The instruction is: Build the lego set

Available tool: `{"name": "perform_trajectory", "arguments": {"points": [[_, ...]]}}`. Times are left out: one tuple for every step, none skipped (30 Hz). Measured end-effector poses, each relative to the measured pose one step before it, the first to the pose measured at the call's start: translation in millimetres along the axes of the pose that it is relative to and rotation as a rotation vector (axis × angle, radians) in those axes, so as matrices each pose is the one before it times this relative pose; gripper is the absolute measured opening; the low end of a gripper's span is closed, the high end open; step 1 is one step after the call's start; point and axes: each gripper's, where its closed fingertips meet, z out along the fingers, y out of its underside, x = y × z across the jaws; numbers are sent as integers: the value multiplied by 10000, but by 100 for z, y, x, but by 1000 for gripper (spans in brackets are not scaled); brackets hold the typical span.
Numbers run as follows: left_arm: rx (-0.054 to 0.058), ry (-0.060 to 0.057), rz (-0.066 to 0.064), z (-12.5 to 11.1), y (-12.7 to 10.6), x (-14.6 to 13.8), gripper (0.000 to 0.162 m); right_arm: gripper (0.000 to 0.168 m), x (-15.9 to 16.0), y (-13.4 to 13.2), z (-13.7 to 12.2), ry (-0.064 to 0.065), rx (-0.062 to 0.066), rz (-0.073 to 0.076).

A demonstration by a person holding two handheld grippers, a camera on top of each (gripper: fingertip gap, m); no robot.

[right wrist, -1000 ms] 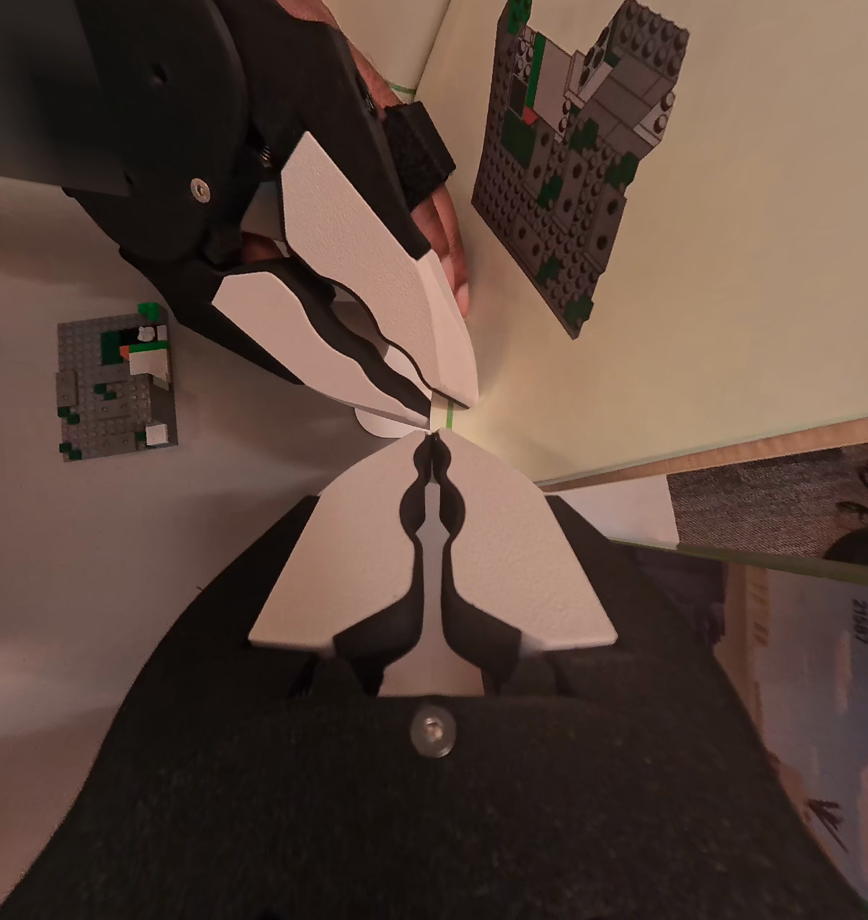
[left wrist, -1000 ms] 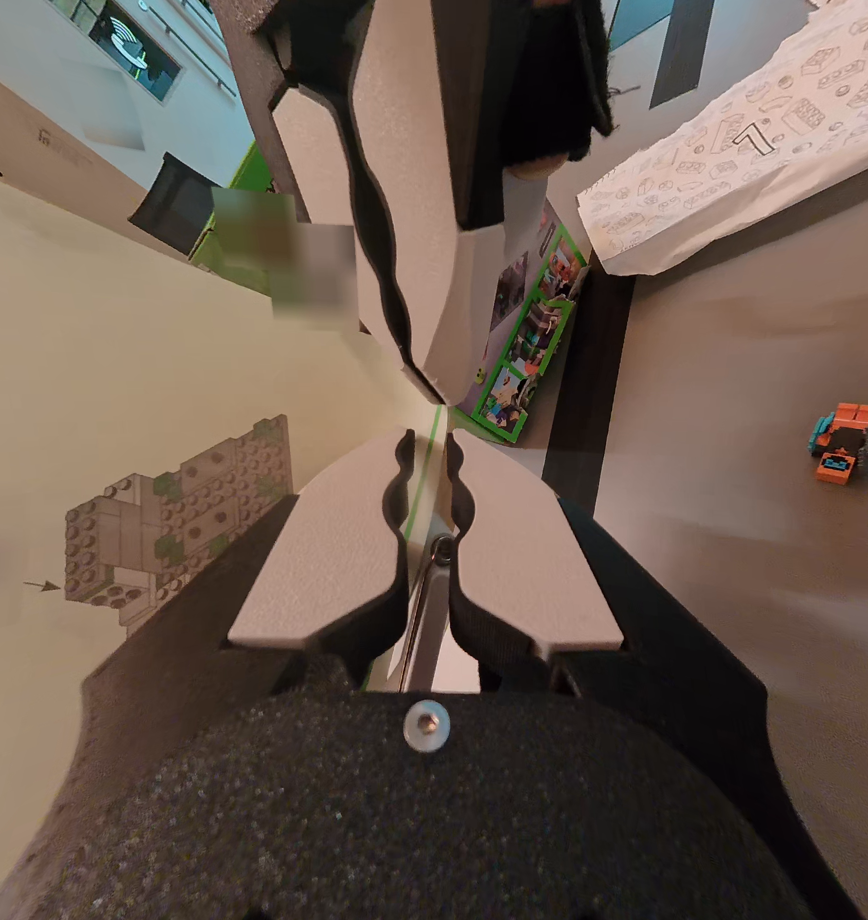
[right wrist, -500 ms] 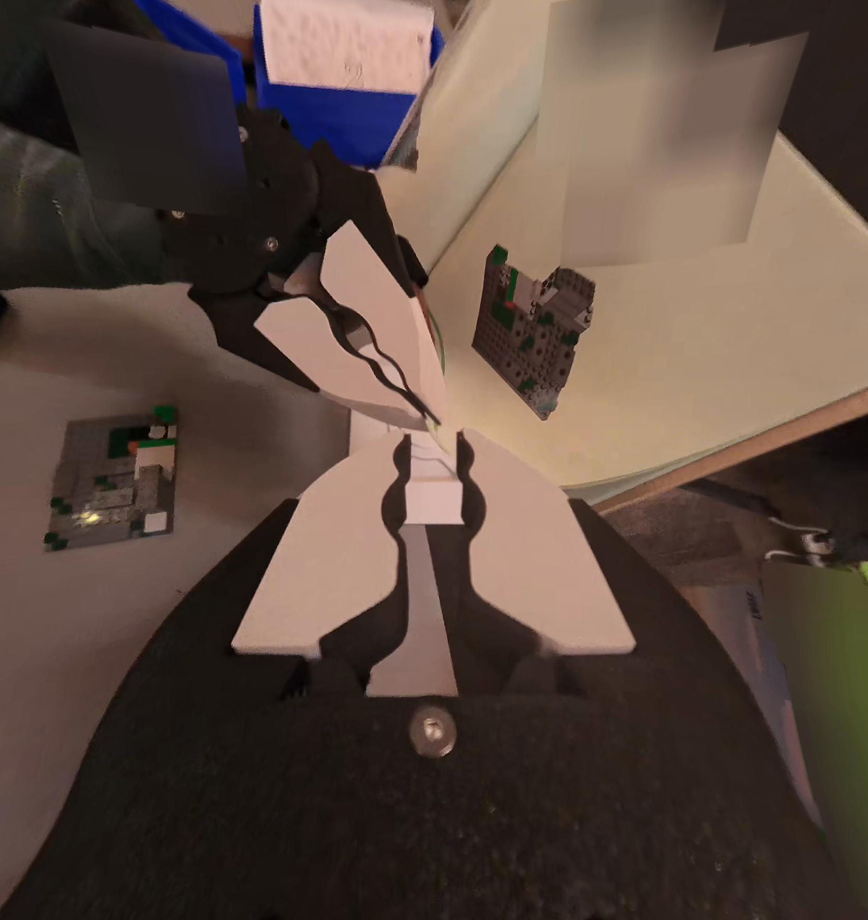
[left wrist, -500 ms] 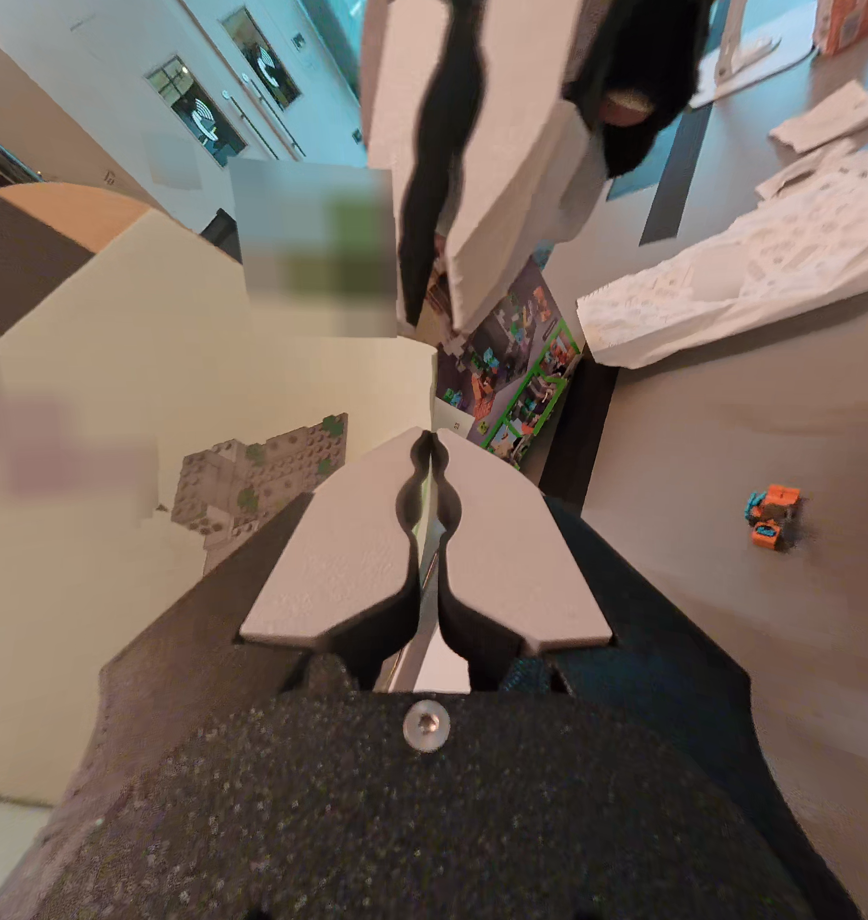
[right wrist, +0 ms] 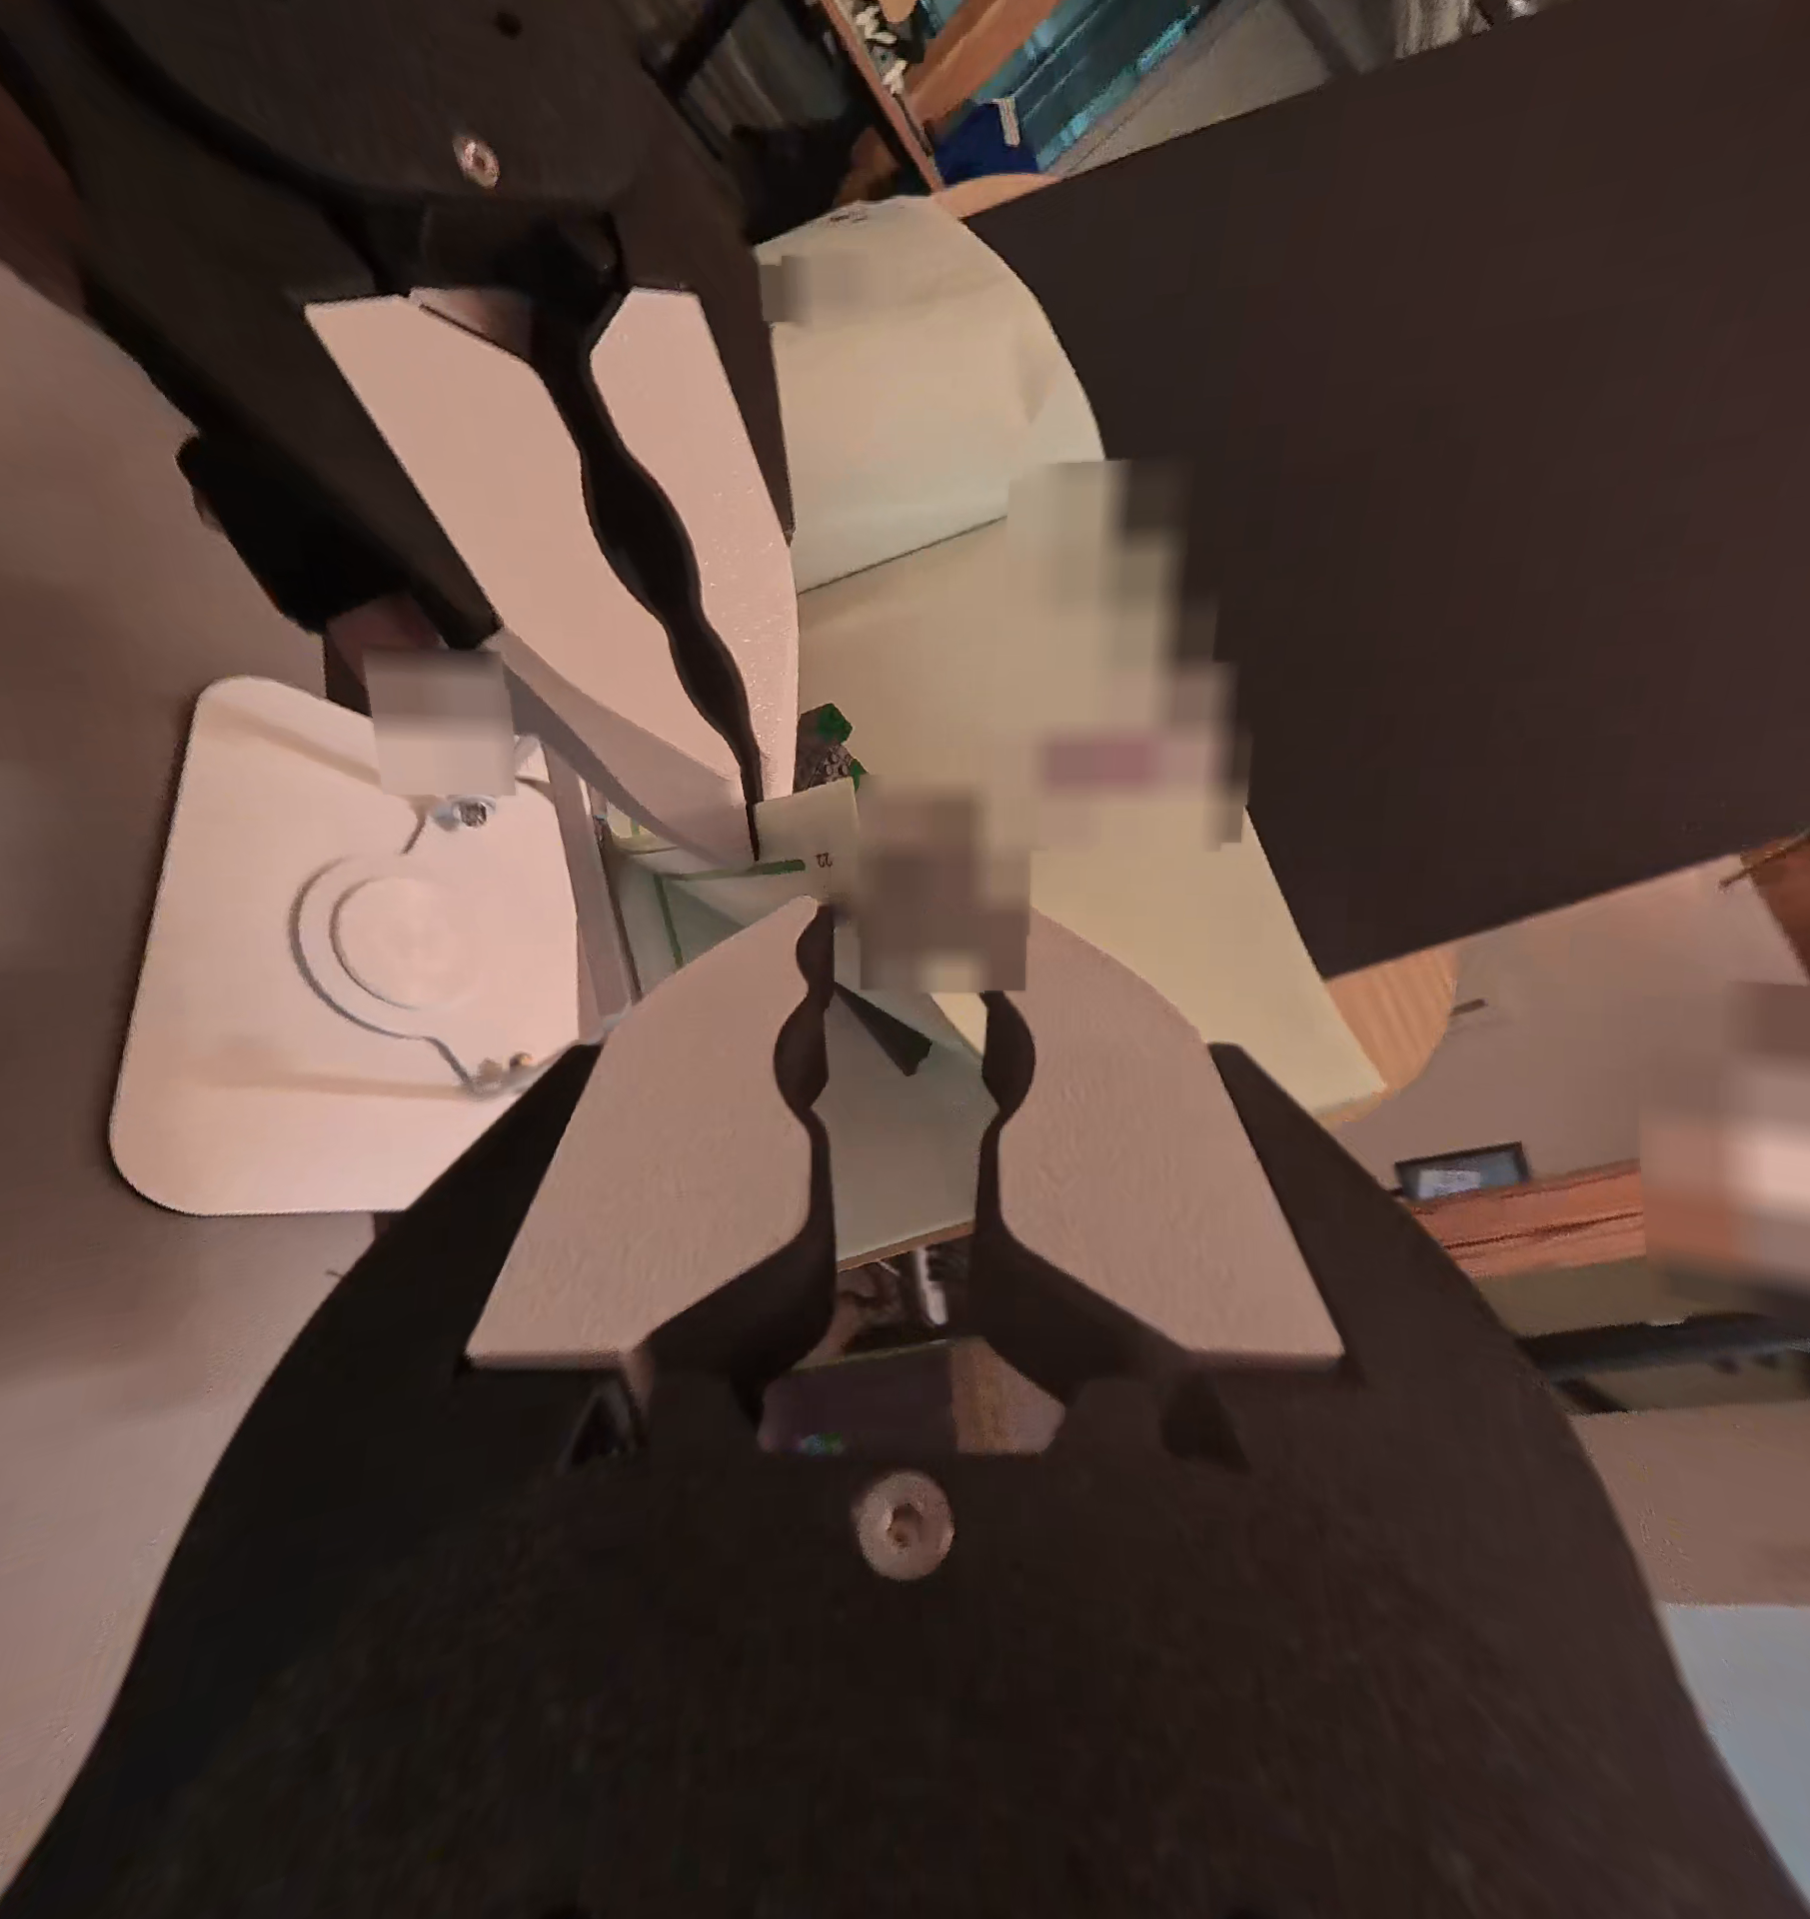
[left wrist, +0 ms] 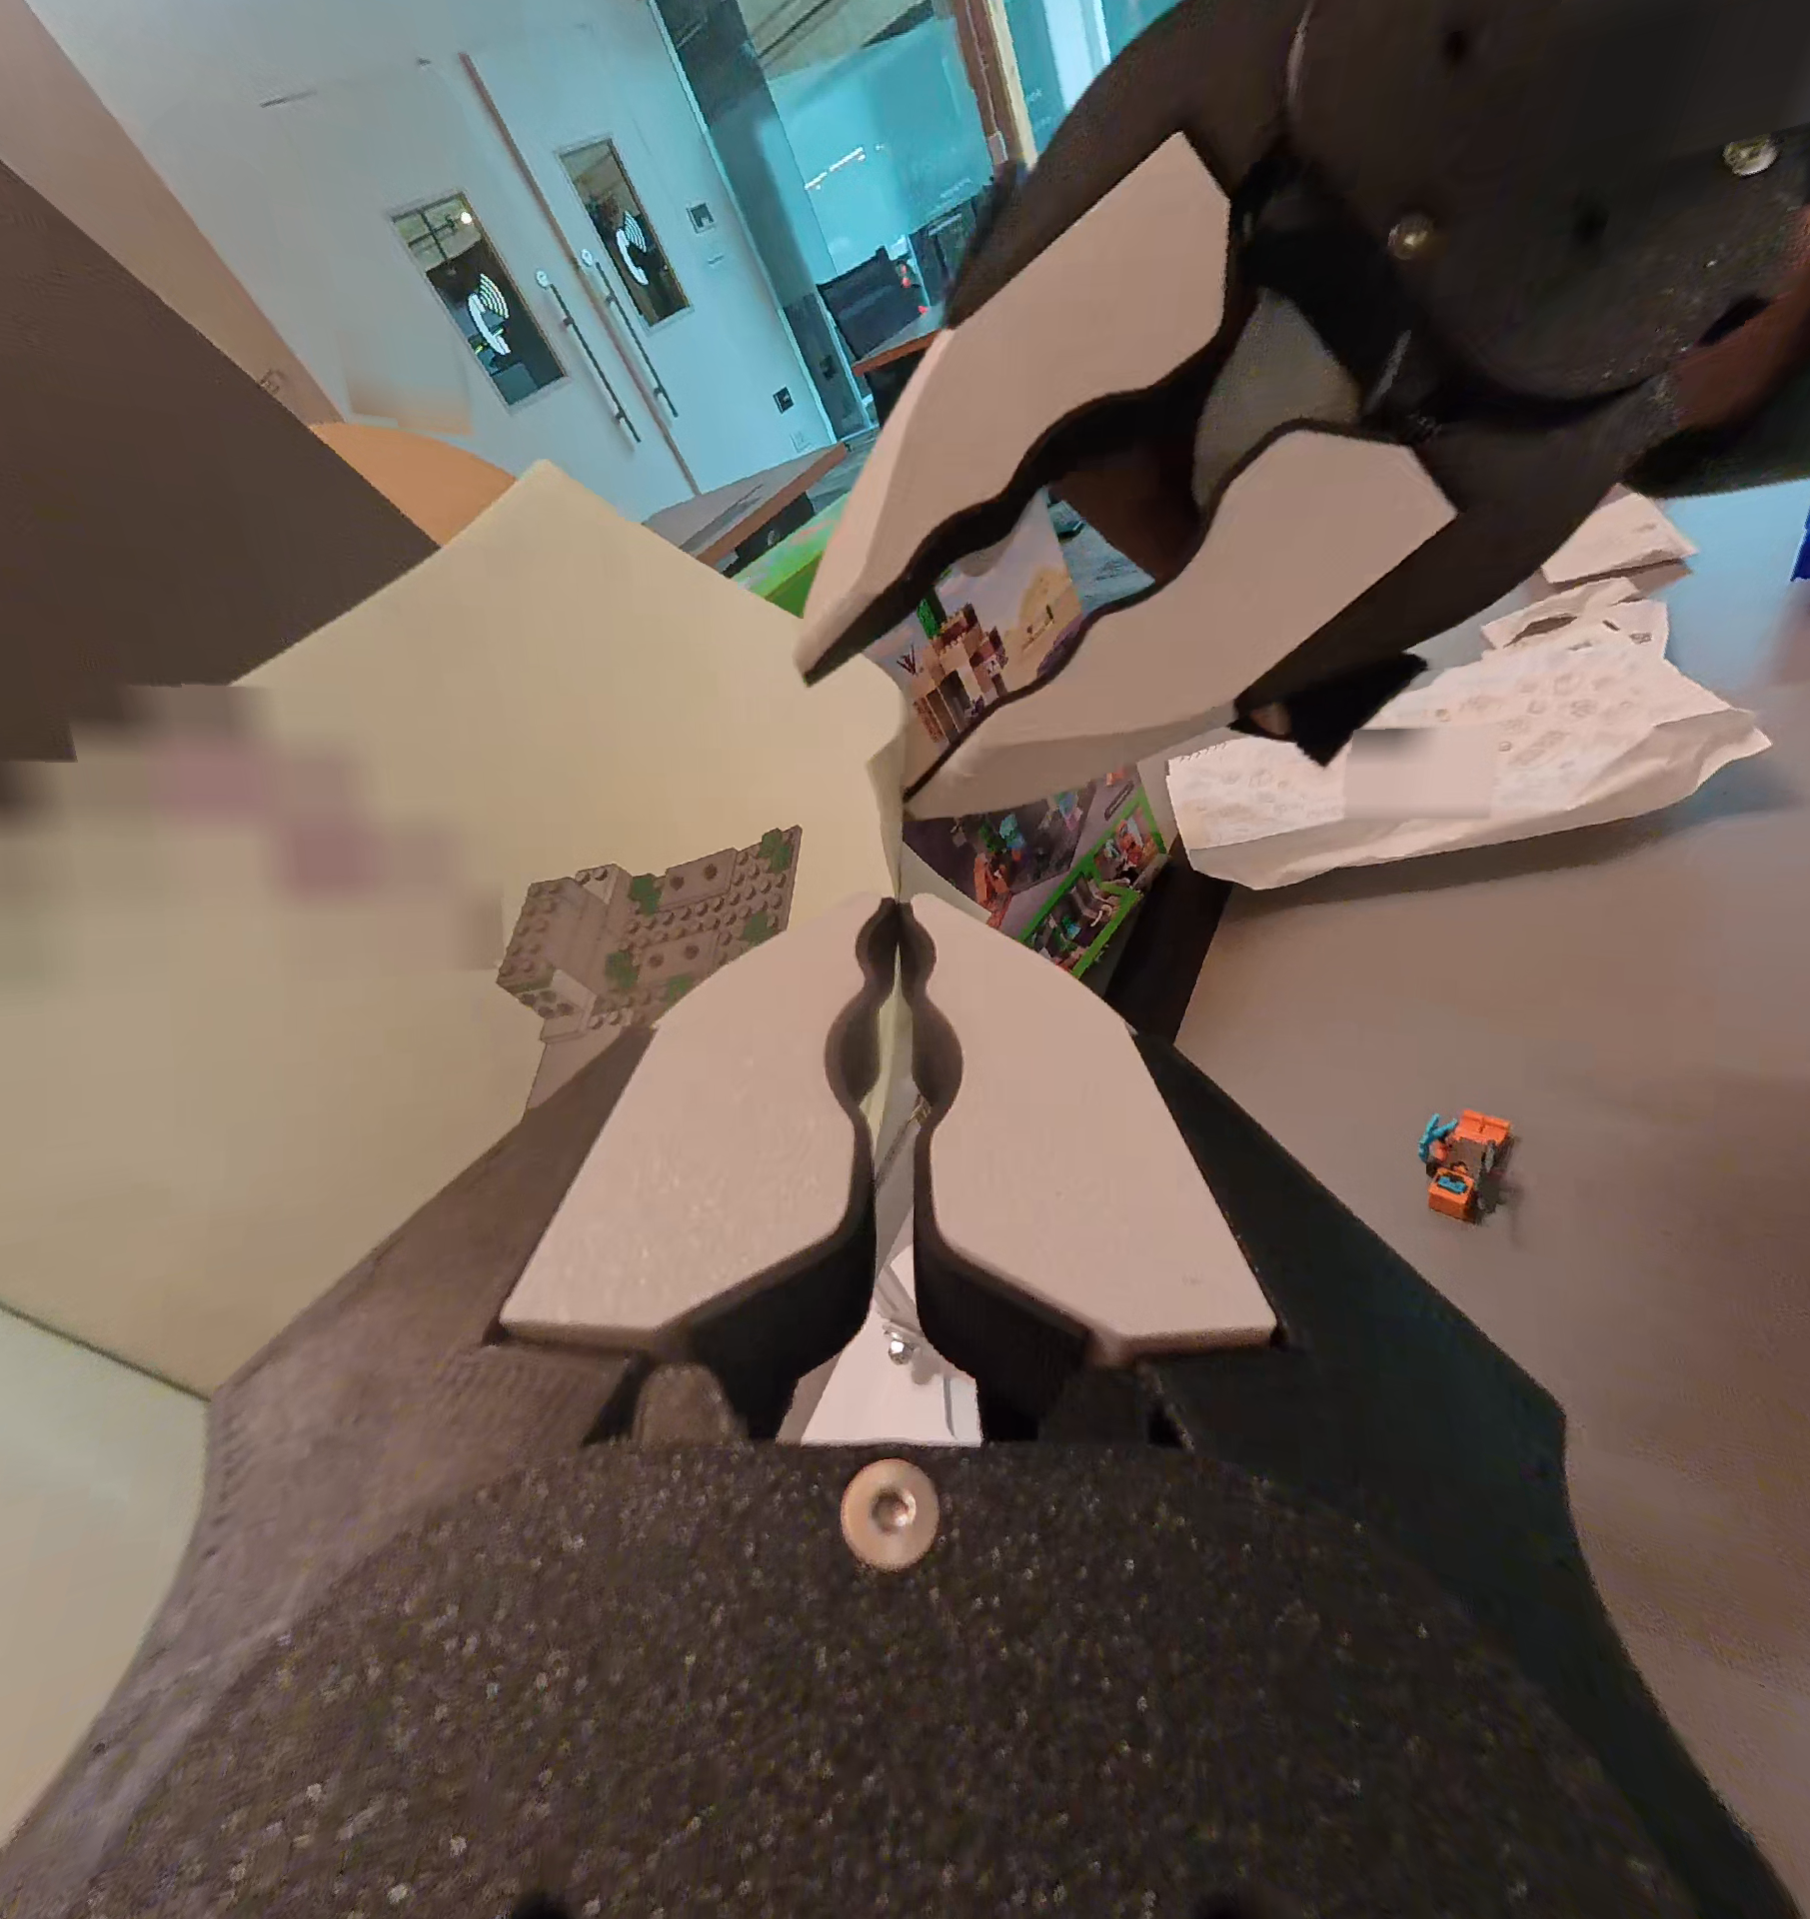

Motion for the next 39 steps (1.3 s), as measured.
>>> {"name": "perform_trajectory", "arguments": {"points": [[-17,-25,57,-150,-34,-19,0,22,-62,-99,292,-98,-92,-360],[-39,0,35,-141,13,-23,0,12,-91,-59,238,-138,-83,-290],[-81,-1,5,-88,123,-60,0,5,-4,-24,167,-104,-70,-200],[4,40,-38,-119,44,-33,0,1,-33,-59,92,-145,-21,-113],[-1,131,-69,-159,-2,63,0,0,-84,-60,57,-189,-5,-18],[22,179,-44,-198,-72,95,2,0,-7,-90,27,-116,1,-9],[36,117,-33,-194,-100,-18,6,0,59,-63,-14,-44,-7,-55],[46,141,-49,-193,-131,-13,9,0,96,-48,-22,-19,-18,-63],[64,173,-102,-164,-179,-20,12,0,94,-46,-48,-26,-6,-26],[76,213,-123,-150,-213,-3,15,0,101,-48,-42,-29,6,5],[71,182,-91,-156,-237,-56,16,0,105,-16,-58,-30,-3,-9],[82,167,-45,-147,-260,-92,15,0,45,45,-22,-56,-41,-32],[72,143,-30,-147,-265,-153,14,0,8,76,-20,-58,-56,-53],[43,40,-40,-111,-231,-303,12,0,25,21,-32,-25,-27,-65],[2,24,-8,-56,-179,-300,10,0,-11,-12,-36,-37,-2,-47],[-69,93,52,26,-58,-154,8,0,-21,0,-19,-38,-16,-25],[-160,153,101,133,112,14,6,0,12,18,-4,-8,-20,-16],[-233,146,127,212,259,75,7,0,1,-24,4,-6,6,7],[-230,8,156,226,287,-71,6,0,-6,-31,-5,-28,22,28],[-121,-55,127,185,160,-134,5,0,-17,-17,0,-30,12,14],[-27,67,6,108,30,8,2,0,-9,18,4,-26,-10,-8],[19,148,-54,38,-32,116,0,0,-16,56,0,-24,-18,-5],[21,82,-14,0,-12,31,0,0,-15,41,-12,-19,5,13],[10,83,17,-34,27,23,0,0,-44,19,-33,-48,26,37],[9,117,-23,-13,48,55,0,0,-102,-7,-33,-66,30,34],[-12,49,-31,0,57,-60,0,0,-87,0,-32,-46,11,-7],[-10,96,-1,-7,42,18,0,0,-86,34,0,-23,-8,-37],[-23,162,-6,8,53,131,0,0,-64,15,2,-20,0,-20],[0,245,-18,12,26,247,0,0,-60,-5,-18,-29,24,13],[-11,137,-26,27,36,71,0,0,-50,-8,-10,-36,26,27],[-15,109,11,1,41,27,0,0,-40,35,-16,-33,-6,11],[1,136,-4,-25,11,73,0,0,-16,88,-2,-10,-26,-11],[-3,111,-19,-20,8,31,0,0,-4,73,-2,-5,-12,-5],[-15,88,2,-14,40,24,0,0,-25,66,-12,-22,-8,18],[-6,100,11,-7,31,56,0,0,-20,87,-6,-17,-23,14],[-15,-29,-11,27,38,-125,0,0,-7,94,1,1,-15,8],[-43,-58,-6,50,76,-151,0,0,-25,96,11,-10,-19,19],[-30,-18,-1,81,60,-59,0,0,-28,111,30,-14,-26,18],[-23,-38,11,80,32,-67,0,0,-1,102,32,12,-19,9]]}}
